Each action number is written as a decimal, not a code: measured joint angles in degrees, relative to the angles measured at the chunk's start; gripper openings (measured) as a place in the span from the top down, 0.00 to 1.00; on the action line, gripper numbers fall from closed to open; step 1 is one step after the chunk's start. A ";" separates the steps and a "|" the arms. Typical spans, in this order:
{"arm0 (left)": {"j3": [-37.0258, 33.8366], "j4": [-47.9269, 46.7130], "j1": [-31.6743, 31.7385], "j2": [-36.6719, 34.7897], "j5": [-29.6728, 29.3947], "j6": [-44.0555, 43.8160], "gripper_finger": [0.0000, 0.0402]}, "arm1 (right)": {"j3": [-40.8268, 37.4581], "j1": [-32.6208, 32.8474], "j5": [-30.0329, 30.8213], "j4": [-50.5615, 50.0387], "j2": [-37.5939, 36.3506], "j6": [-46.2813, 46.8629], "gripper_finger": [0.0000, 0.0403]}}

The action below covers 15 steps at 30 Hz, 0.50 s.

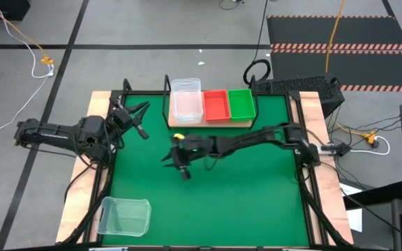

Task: Stack baskets on shelf by color
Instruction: Stack the transparent bin on the transparent bins on the shelf

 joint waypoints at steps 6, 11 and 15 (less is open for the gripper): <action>0.00 -0.81 0.90 -0.04 0.21 -0.72 0.91 | 17.16 1.17 -10.64 -12.52 9.13 -2.93 0.73; 0.00 -2.01 0.97 -0.04 0.17 0.32 0.91 | 25.01 3.58 -15.35 -13.38 12.63 -7.31 0.69; 0.00 -3.99 1.44 -0.04 -0.22 -0.91 0.91 | 26.50 6.01 -16.58 -12.70 15.31 -11.83 0.68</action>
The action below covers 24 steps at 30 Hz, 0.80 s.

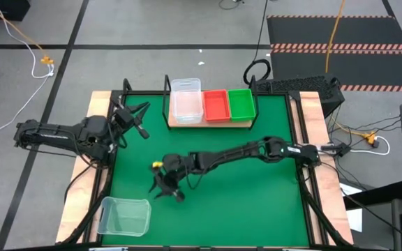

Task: Stack baskets on shelf by color
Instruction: Stack the transparent bin on the transparent bins on the shelf

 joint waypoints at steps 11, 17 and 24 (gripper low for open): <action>0.00 -20.48 0.54 0.00 0.15 -26.58 0.91 | 0.29 2.39 -5.84 3.37 1.94 -0.24 0.68; 0.00 -31.95 0.54 0.00 3.76 -39.45 0.91 | 0.46 5.23 -1.62 13.36 5.24 -6.36 0.68; 0.00 -46.05 0.43 0.00 10.56 -55.91 0.91 | 4.45 6.83 -1.03 12.13 9.97 -11.06 0.68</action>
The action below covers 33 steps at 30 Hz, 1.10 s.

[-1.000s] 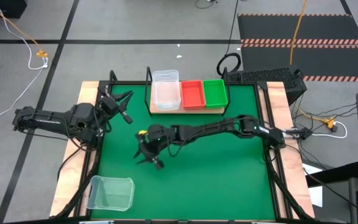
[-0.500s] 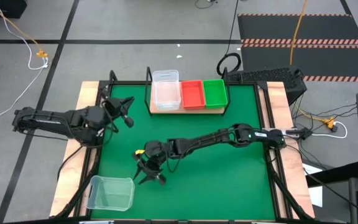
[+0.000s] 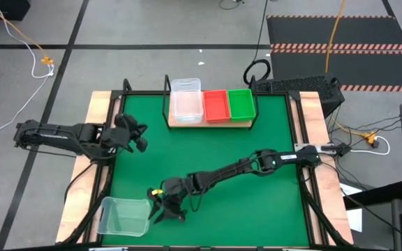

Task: Stack baskets on shelf by color
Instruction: Stack the transparent bin on the transparent bins on the shelf

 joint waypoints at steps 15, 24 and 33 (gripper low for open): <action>0.00 -7.23 0.00 -0.01 0.18 -11.49 0.91 | 1.18 -3.23 -0.80 -0.17 -0.04 -1.38 0.66; 0.00 -7.18 0.06 0.00 -2.03 -9.72 0.91 | 1.16 -2.92 -2.12 -2.59 0.42 -3.98 0.65; 0.00 -7.09 0.04 0.00 -3.91 -8.13 0.91 | 1.23 -2.91 1.06 -2.13 2.49 -4.20 0.65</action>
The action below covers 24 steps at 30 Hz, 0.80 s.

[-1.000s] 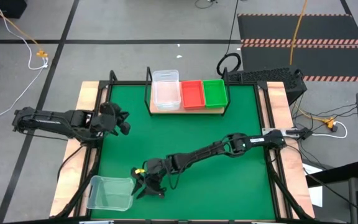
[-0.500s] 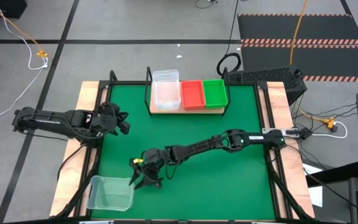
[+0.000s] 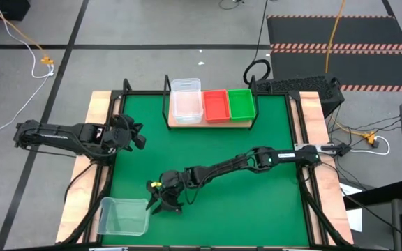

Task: Stack baskets on shelf by color
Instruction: Stack the transparent bin on the transparent bins on the shelf

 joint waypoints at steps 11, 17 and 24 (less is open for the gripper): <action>0.00 -0.14 0.03 -0.02 0.02 0.54 0.91 | 0.02 0.18 3.12 -18.93 -4.11 -0.30 0.65; -0.02 -0.22 0.02 -0.02 0.46 1.45 0.91 | -0.33 0.55 5.07 -23.01 -5.42 -2.77 0.65; -0.02 0.08 0.03 -0.02 0.52 1.45 0.91 | -4.19 0.57 7.71 -14.30 -4.91 -9.20 0.66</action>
